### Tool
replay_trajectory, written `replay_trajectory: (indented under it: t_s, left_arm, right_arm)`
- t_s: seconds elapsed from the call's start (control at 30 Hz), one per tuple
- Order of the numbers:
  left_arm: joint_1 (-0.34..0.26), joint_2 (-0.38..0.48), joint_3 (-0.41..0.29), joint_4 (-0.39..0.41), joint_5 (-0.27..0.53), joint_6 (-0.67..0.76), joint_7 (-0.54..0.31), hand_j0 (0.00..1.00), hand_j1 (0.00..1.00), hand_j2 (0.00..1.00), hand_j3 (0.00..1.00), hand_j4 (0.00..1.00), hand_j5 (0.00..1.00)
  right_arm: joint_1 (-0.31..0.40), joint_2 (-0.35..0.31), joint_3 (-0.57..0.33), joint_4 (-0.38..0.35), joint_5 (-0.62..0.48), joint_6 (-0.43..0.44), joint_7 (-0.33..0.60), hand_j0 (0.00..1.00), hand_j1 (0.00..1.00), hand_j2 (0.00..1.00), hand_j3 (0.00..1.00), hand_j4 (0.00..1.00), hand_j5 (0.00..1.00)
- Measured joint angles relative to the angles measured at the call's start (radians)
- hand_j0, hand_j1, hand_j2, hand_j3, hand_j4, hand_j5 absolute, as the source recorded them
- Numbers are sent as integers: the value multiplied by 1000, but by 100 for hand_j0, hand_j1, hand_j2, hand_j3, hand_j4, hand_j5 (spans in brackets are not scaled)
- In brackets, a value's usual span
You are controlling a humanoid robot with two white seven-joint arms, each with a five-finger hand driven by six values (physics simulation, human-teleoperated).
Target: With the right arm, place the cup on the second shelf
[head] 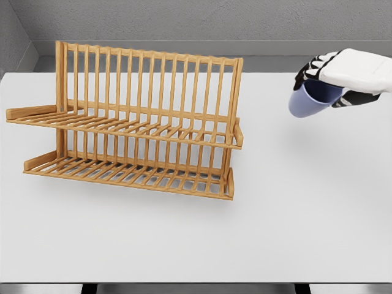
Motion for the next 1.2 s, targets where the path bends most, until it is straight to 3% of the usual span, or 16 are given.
replay_trajectory:
  t_s: [0.73, 1.2]
  left_arm:
    - [0, 0, 0, 0, 0, 0, 0, 100, 100, 100, 100, 100, 100]
    - [0, 0, 0, 0, 0, 0, 0, 100, 100, 100, 100, 100, 100]
  right_arm:
    - [-3, -27, -80, -17, -8, -242, -1, 62, 62, 62, 62, 62, 62]
    - [-14, -10, -84, -17, -66, -260, -1, 62, 62, 62, 62, 62, 62]
